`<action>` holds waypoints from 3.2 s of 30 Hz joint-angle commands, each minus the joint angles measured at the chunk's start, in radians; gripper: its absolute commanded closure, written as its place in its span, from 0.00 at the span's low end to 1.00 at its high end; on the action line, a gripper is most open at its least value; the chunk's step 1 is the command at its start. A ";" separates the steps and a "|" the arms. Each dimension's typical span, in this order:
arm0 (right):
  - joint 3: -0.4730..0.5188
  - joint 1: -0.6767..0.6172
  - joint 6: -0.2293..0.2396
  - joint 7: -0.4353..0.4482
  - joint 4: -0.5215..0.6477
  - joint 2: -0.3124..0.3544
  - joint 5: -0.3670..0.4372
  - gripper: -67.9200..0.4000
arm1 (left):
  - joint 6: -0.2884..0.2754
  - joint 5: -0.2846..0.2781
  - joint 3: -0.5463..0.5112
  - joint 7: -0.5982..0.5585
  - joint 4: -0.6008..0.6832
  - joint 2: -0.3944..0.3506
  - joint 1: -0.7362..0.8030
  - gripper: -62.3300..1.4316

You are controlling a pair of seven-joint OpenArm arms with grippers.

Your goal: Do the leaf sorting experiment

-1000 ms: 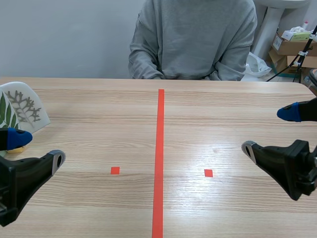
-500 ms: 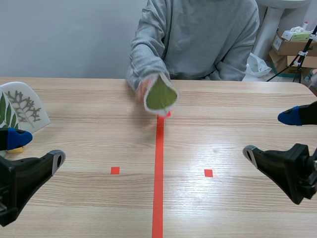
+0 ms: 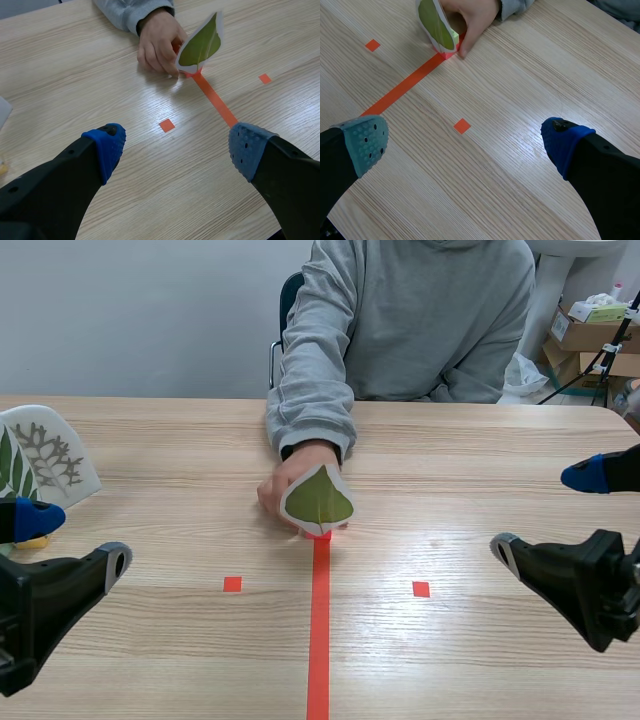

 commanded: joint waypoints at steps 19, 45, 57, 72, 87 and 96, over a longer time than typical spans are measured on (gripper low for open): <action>0.003 0.014 -0.003 0.016 0.001 0.000 0.007 0.07 | -0.001 -0.008 -0.003 -0.013 0.012 -0.003 0.000 0.27; 0.003 0.014 -0.003 0.015 0.001 0.000 0.008 0.07 | -0.001 -0.008 -0.003 -0.013 0.012 -0.003 0.000 0.27; 0.003 0.014 -0.003 0.011 0.001 -0.093 -0.057 0.07 | -0.001 -0.008 -0.003 -0.013 0.012 -0.003 -0.005 0.27; 0.003 0.014 -0.007 0.012 0.001 -0.110 -0.098 0.07 | -0.001 -0.008 -0.003 -0.013 0.012 -0.003 -0.005 0.27; -0.036 0.132 -0.006 -0.122 -0.009 0.023 -0.190 0.07 | -0.001 0.003 -0.003 -0.013 0.011 -0.002 -0.005 0.27; -0.264 0.444 -0.006 -0.099 -0.244 0.183 -0.141 0.07 | 0.000 0.029 -0.003 -0.013 0.011 0.004 -0.006 0.27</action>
